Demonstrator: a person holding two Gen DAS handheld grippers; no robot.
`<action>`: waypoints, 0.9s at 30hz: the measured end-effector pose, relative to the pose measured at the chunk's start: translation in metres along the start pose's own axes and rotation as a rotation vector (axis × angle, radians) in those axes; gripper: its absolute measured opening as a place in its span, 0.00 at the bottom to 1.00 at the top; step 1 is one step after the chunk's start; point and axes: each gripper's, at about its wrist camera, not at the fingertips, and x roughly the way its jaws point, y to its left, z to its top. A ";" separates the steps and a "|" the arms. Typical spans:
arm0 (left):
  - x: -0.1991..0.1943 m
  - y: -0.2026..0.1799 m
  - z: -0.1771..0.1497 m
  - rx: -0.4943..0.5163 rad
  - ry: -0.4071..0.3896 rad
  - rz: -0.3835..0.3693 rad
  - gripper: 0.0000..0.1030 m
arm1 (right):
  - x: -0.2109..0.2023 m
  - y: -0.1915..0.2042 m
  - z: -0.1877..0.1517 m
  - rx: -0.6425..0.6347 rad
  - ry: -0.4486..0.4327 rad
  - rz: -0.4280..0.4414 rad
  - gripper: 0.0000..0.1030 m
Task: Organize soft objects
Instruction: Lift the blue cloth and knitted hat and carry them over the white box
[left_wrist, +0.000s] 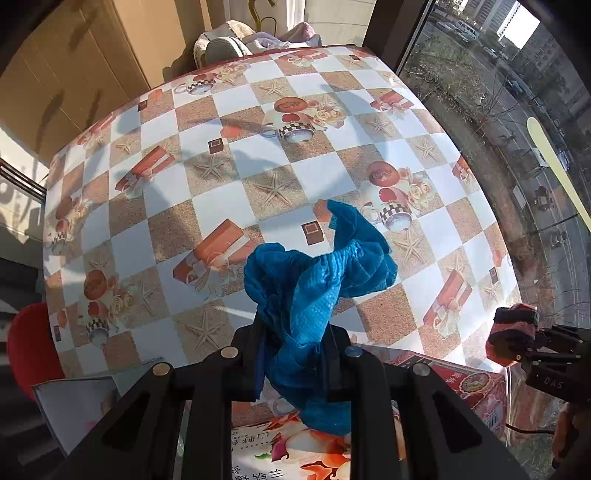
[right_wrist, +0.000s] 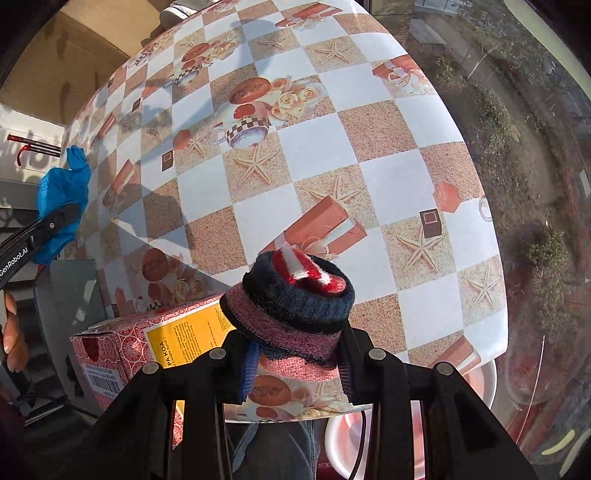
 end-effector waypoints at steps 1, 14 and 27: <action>-0.006 -0.001 -0.011 0.007 -0.002 -0.001 0.23 | -0.001 0.000 -0.008 0.004 0.003 -0.005 0.36; -0.075 0.010 -0.123 0.067 -0.063 -0.017 0.23 | -0.010 0.038 -0.111 -0.021 0.038 -0.042 0.36; -0.115 0.089 -0.197 -0.138 -0.117 0.078 0.23 | -0.046 0.171 -0.129 -0.389 -0.075 0.000 0.36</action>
